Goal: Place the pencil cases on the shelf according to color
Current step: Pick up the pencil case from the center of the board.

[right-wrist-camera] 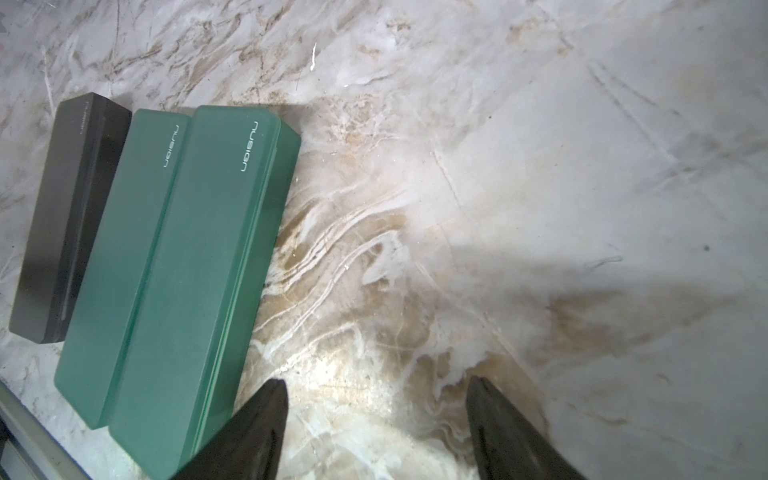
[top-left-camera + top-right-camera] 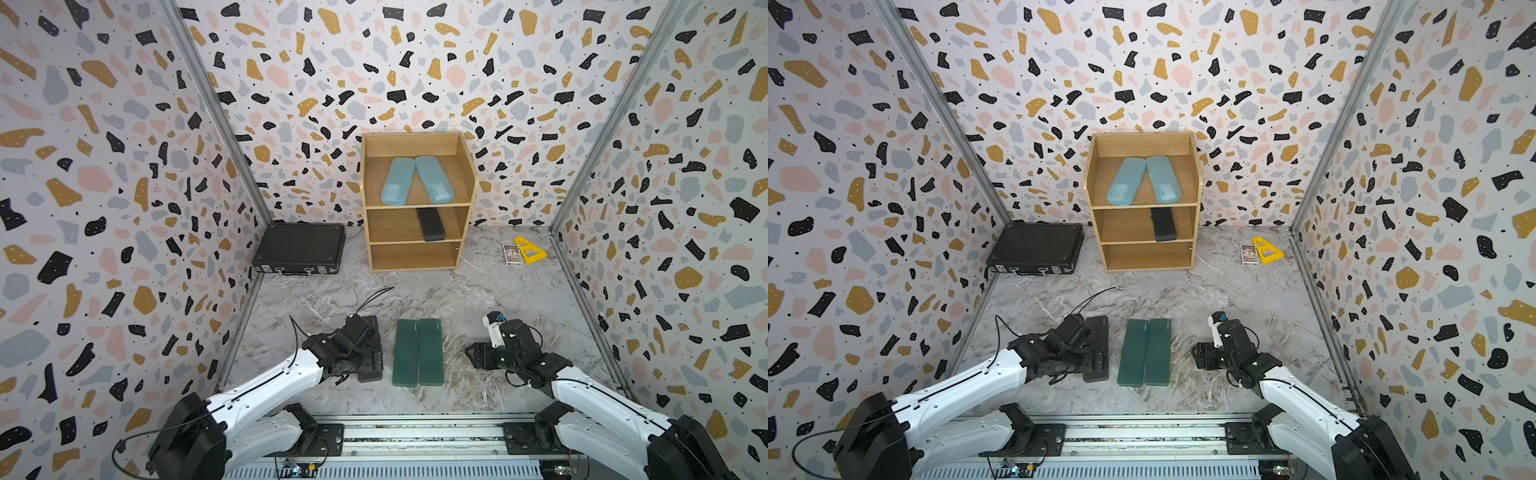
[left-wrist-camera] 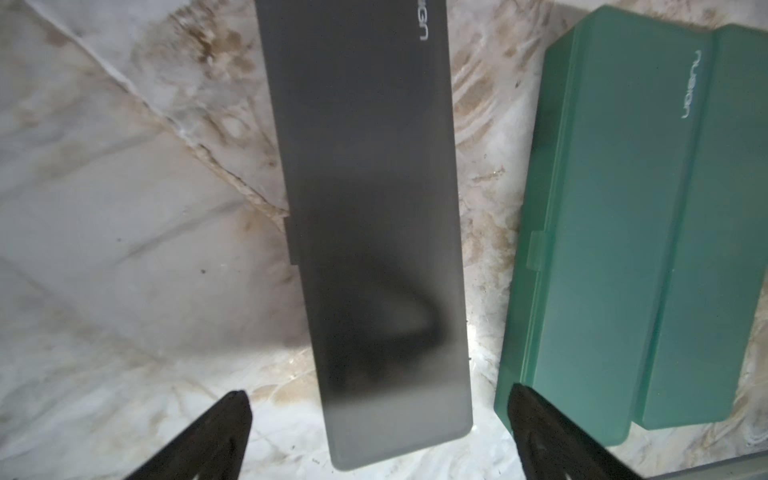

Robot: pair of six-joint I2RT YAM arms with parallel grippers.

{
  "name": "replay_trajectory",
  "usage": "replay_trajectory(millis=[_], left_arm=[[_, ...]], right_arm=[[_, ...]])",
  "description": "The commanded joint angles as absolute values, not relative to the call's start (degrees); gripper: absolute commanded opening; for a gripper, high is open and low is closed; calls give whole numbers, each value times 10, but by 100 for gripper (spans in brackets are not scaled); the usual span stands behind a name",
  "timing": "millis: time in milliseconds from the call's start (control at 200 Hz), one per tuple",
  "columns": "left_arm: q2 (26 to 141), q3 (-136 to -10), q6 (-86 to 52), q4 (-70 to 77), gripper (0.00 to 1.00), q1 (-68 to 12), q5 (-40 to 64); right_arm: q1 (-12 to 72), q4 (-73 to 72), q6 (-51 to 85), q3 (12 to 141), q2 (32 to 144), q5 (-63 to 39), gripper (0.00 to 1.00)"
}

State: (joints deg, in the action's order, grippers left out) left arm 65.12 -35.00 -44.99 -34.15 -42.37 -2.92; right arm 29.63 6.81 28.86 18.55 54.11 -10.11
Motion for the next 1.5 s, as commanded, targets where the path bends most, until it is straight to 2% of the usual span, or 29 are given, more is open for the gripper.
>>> replay_trajectory(millis=[0, 836, 996, 1161, 1201, 1261, 1281, 1497], left_arm=[[678, -347, -467, -313, 99, -438, -44], [742, -275, -548, -229, 95, -497, -75], [755, -266, -540, -221, 82, -498, -70], [764, -270, -534, -229, 59, -498, -73], [763, -271, -533, -234, 43, -498, -75], [759, -280, -533, -256, 9, -498, -85], [757, -284, -533, -266, 0, -498, -89], [717, -344, -515, -363, 0, -498, -120]], right_arm=[[297, 63, 283, 185, 537, -104, 73], [296, 62, 282, 185, 540, -104, 73], [296, 68, 284, 183, 528, -98, 73], [296, 69, 286, 180, 520, -96, 73], [297, 68, 285, 180, 522, -97, 73], [296, 67, 285, 181, 524, -98, 73], [296, 67, 284, 182, 525, -98, 73], [296, 69, 283, 183, 526, -105, 73]])
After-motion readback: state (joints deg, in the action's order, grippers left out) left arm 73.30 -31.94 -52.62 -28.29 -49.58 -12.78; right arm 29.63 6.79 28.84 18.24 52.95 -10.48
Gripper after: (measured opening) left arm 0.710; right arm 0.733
